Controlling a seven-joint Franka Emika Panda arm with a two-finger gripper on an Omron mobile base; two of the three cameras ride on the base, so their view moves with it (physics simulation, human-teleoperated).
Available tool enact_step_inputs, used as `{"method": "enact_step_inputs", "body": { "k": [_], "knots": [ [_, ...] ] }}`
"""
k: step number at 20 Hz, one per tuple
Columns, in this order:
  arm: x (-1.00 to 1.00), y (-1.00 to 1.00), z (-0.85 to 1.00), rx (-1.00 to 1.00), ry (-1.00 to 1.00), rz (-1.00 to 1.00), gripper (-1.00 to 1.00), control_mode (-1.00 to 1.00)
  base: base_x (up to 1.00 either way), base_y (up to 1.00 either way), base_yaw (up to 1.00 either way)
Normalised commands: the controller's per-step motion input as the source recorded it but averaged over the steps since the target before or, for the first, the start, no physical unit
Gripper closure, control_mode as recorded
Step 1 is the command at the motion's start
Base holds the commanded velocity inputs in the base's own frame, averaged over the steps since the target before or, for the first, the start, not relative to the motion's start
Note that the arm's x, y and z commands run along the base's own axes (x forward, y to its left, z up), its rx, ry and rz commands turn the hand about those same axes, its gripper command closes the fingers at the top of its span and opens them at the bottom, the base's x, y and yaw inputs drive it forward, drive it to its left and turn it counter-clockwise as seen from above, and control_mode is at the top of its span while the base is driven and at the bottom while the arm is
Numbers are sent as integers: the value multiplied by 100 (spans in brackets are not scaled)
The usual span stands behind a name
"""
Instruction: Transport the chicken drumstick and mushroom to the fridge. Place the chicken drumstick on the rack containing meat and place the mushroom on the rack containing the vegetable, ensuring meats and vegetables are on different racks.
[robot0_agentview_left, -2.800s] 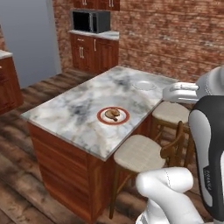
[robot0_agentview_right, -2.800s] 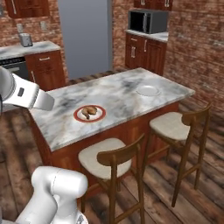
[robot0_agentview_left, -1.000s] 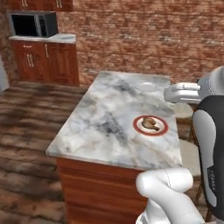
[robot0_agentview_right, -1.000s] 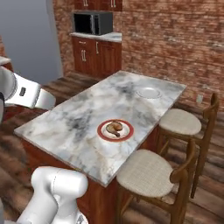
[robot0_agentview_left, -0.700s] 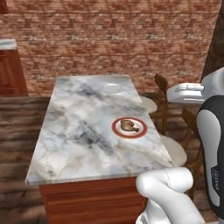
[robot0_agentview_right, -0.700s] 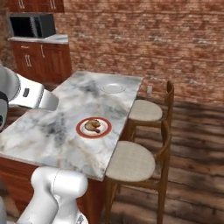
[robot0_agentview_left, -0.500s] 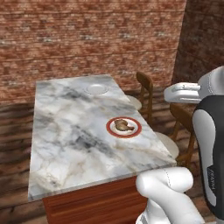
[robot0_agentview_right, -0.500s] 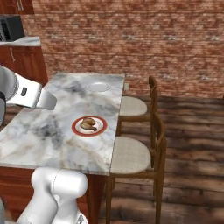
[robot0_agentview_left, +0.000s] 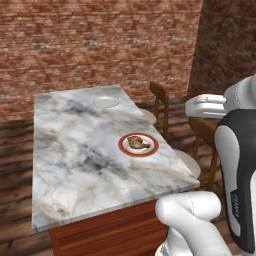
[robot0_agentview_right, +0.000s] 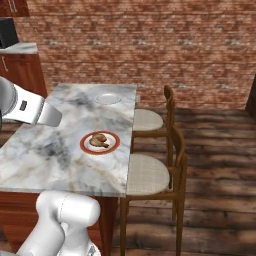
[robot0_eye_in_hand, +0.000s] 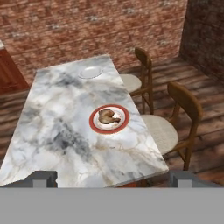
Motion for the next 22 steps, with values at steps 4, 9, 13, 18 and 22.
{"method": "enact_step_inputs", "body": {
  "k": [4,9,13,18,22],
  "knots": [
    [0,0,0,0,0,0,-100,100,97,13,0],
    [0,0,0,0,0,0,-100,100,100,26,0],
    [75,1,-22,0,12,3,-100,-100,25,3,0],
    [97,0,-55,-2,37,10,-100,-100,0,0,0],
    [94,10,-67,-8,43,9,-100,-100,0,0,0]
  ]
}}
